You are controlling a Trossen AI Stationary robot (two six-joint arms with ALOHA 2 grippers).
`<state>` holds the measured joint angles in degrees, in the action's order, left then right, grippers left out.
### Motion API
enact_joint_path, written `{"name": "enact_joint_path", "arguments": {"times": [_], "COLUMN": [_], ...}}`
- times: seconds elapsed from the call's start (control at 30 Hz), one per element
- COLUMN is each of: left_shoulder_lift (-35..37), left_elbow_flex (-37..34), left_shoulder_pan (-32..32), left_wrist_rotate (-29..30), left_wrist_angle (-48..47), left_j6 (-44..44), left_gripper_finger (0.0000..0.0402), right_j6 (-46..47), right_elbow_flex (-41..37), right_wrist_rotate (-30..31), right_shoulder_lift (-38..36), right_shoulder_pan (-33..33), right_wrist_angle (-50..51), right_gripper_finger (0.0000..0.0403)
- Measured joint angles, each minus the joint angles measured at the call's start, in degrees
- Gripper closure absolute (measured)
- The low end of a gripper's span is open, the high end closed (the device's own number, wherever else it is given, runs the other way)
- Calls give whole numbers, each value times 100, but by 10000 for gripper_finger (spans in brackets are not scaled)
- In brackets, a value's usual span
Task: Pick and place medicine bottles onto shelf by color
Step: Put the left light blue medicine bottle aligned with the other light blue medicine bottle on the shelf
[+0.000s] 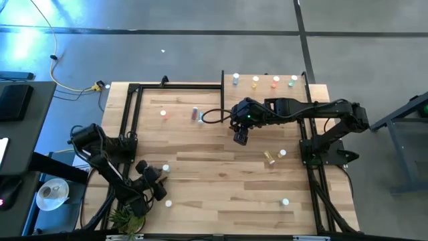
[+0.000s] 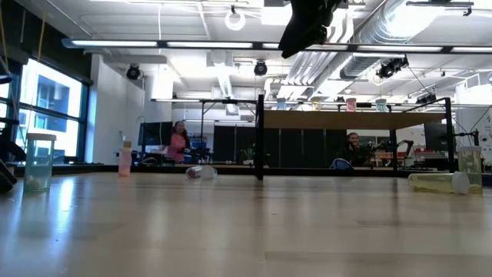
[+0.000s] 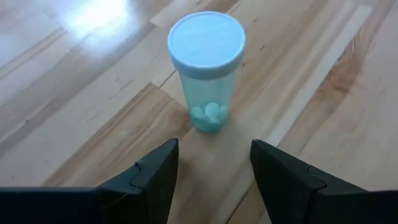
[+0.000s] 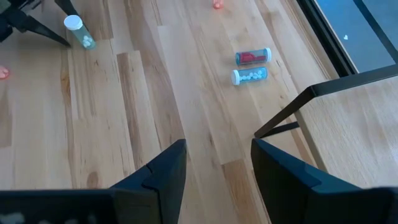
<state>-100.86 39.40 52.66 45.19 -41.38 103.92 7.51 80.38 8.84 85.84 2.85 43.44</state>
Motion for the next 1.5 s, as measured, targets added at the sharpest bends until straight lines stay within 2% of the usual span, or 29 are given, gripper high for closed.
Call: {"name": "enact_joint_path", "arguments": {"times": [0.17,0.4,0.67,1.2,1.37,1.5], "left_shoulder_lift": [-137,-175,-170,-175,-137,-56], "left_elbow_flex": [-12,-13,-13,-13,-10,58], "left_shoulder_pan": [-27,-294,-588,-595,-633,-751], "left_wrist_rotate": [367,583,352,512,561,575], "left_wrist_angle": [2,6,88,117,113,112], "left_j6": [94,10,-414,-514,-531,-883], "left_gripper_finger": [209,209,211,307,310,307], "right_j6": [0,0,0,0,6,10], "right_elbow_flex": [0,0,0,0,0,0], "right_wrist_rotate": [0,0,0,0,0,0], "right_shoulder_lift": [0,0,2,2,2,2], "right_shoulder_pan": [0,0,0,1,0,0], "right_wrist_angle": [0,-6,-3,-45,-91,-89], "right_gripper_finger": [231,231,231,231,231,231]}}
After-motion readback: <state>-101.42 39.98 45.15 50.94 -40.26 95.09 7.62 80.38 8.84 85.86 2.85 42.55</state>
